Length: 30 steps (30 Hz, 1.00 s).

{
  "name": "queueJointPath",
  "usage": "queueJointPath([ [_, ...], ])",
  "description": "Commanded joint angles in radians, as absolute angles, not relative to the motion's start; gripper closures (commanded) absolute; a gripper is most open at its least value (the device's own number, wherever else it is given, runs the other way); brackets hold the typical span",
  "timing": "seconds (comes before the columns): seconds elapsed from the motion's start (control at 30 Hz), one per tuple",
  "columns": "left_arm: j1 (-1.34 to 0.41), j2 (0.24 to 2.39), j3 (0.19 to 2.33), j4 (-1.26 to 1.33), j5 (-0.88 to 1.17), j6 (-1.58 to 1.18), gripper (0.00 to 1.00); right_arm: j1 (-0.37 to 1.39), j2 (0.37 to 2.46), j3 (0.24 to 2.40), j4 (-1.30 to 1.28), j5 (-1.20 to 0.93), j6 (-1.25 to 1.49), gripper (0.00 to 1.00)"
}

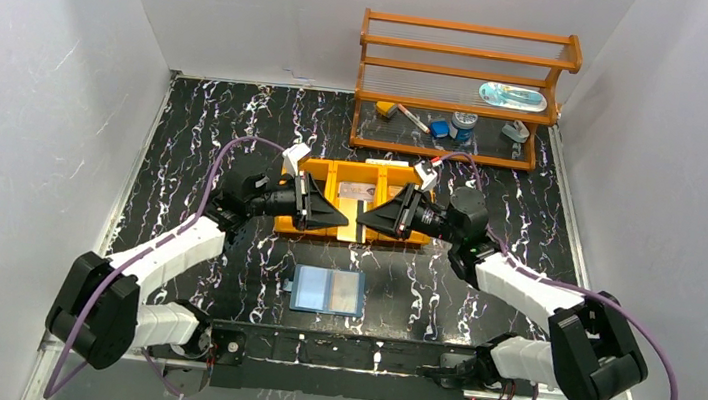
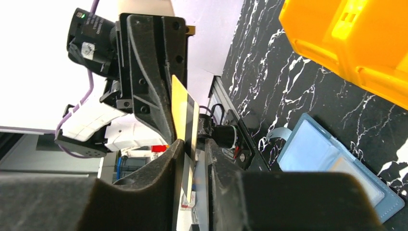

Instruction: Take the credit cards out of the card holder

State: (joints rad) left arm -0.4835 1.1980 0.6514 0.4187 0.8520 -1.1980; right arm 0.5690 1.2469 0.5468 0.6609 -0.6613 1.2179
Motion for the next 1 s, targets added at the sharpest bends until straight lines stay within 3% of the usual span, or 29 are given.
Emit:
queueJointPath([
  [0.0,-0.476,1.208,0.636,0.548,0.945,-1.245,1.0,0.567,1.273,0.527,0.833,-0.722,1.262,0.74],
  [0.13,-0.47,1.204,0.626,0.551,0.955,-1.231,1.0,0.567,1.295,0.502,0.902,-0.73,1.29,0.89],
  [0.2,-0.463,1.199,0.616,0.545,0.954,-1.225,0.93,0.567,1.297,0.486,0.945,-0.734,1.314,0.96],
  [0.3,-0.451,1.187,0.621,0.47,0.929,-1.173,0.66,0.561,1.276,0.479,0.903,-0.725,1.3,1.0],
  [0.4,-0.448,1.172,0.669,0.286,0.878,-1.036,0.38,0.557,1.232,0.504,0.706,-0.677,1.205,1.0],
  [0.57,-0.446,1.139,0.774,-0.116,0.658,-0.784,0.03,0.547,1.139,0.585,0.343,-0.511,1.018,1.0],
  [0.8,-0.446,1.056,0.849,-0.454,0.289,-0.559,0.02,0.543,1.047,0.725,-0.033,-0.173,0.646,1.0],
  [0.97,-0.446,1.028,0.864,-0.529,0.062,-0.559,0.02,0.543,1.054,0.799,-0.113,-0.005,0.399,1.0],
])
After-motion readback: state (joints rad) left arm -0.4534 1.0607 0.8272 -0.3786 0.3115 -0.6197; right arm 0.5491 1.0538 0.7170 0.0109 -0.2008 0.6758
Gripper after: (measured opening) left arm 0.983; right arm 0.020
